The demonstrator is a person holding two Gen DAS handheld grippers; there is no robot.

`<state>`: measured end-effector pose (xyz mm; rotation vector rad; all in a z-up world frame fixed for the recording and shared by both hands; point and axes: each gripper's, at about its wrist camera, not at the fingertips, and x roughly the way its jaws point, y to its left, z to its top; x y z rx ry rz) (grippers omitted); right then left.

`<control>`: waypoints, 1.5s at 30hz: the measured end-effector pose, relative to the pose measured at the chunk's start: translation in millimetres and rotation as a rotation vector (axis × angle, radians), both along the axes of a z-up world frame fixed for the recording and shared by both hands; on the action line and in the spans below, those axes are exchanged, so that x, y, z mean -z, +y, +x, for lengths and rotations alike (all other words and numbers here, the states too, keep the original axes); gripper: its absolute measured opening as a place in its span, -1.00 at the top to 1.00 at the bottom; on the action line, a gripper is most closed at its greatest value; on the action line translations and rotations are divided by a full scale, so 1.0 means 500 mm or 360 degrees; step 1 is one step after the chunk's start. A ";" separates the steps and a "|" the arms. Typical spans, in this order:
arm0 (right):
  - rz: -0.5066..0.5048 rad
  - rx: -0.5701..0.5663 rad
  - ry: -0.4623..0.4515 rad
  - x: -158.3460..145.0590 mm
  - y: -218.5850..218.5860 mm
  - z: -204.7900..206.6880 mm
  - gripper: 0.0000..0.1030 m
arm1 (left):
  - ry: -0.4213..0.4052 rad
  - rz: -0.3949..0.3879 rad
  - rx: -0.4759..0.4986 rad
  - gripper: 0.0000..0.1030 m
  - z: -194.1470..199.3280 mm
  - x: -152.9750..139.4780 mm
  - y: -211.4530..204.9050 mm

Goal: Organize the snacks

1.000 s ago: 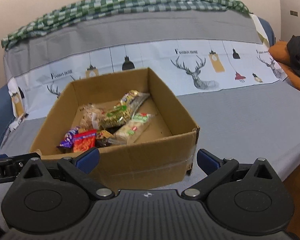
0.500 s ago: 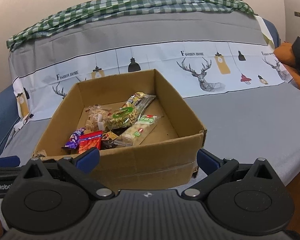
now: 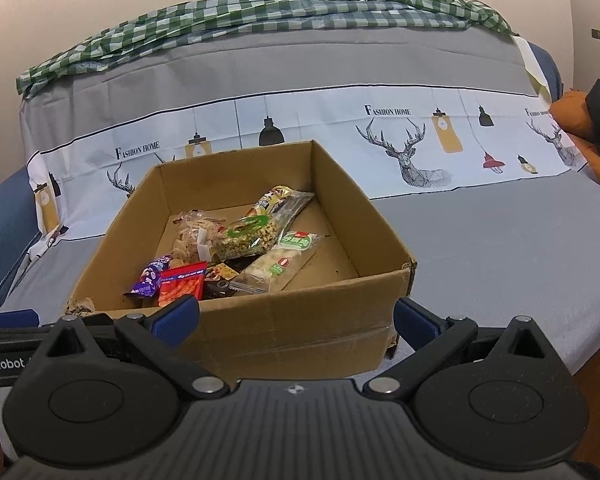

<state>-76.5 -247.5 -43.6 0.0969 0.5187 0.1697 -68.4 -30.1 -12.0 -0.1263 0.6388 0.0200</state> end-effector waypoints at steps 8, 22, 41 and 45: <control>-0.0010 -0.0007 -0.0009 -0.001 0.002 -0.001 -0.99 | 0.0001 -0.0014 -0.0002 -0.99 -0.001 -0.002 0.006; -0.0028 -0.0015 -0.0017 0.000 0.005 -0.002 -0.99 | 0.0004 -0.0010 0.0002 -0.99 0.000 -0.001 0.003; -0.0045 -0.0024 -0.0028 0.000 0.013 -0.003 -0.99 | 0.0010 -0.0004 -0.0009 -0.99 0.001 0.002 0.004; -0.0043 -0.0026 -0.0022 0.000 0.014 -0.003 -0.99 | 0.0006 -0.0005 -0.0010 -0.99 -0.001 0.001 0.005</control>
